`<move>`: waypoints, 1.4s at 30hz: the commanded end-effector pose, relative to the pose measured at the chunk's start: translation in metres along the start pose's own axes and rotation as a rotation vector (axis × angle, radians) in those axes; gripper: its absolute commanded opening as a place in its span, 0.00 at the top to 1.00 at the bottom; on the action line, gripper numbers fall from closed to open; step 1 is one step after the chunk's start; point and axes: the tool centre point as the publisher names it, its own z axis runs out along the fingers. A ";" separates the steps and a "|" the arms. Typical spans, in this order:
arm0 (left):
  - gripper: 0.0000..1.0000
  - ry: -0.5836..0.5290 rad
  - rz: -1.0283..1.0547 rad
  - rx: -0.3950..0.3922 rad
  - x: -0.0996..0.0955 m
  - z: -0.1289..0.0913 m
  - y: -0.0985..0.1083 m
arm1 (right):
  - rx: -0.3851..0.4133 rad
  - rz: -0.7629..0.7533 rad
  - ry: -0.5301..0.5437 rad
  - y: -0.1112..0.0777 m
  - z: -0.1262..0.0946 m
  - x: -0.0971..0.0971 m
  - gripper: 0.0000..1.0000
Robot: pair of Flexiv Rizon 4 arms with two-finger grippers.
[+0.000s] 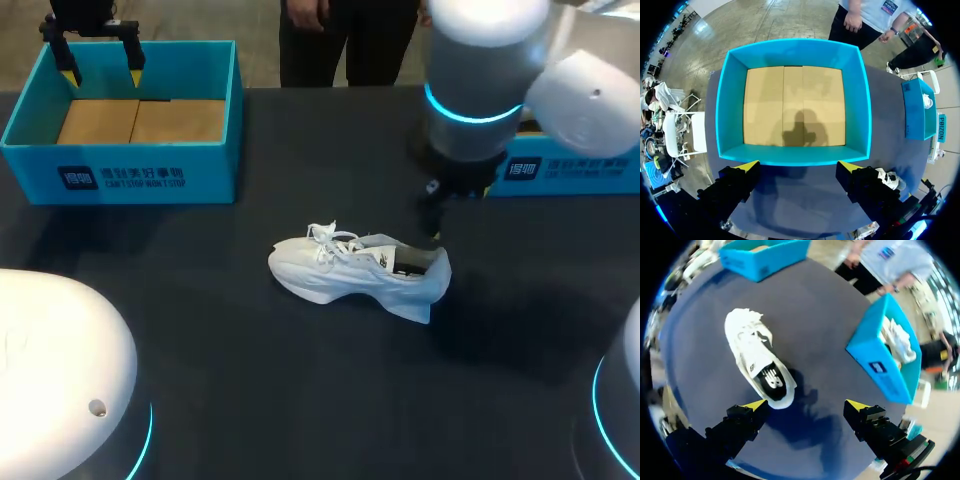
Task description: Take the shoe out of the shoebox, open the shoe tongue, remove and reinsert the insole, then place the shoe into the shoebox
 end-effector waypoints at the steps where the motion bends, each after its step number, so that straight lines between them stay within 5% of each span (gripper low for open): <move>1: 0.00 0.000 0.000 0.000 0.000 0.000 0.000 | -0.282 -0.738 0.181 -0.011 -0.001 -0.015 0.00; 5: 0.00 0.000 0.000 0.000 0.000 0.000 0.000 | -0.291 -0.795 0.202 -0.012 0.000 -0.031 0.00; 34: 0.00 0.000 0.000 0.000 0.000 0.000 0.000 | -0.291 -0.795 0.202 -0.012 0.000 -0.031 0.00; 42: 0.00 0.000 0.000 0.000 0.000 0.000 0.000 | -0.449 -0.853 0.280 -0.019 0.029 -0.027 0.00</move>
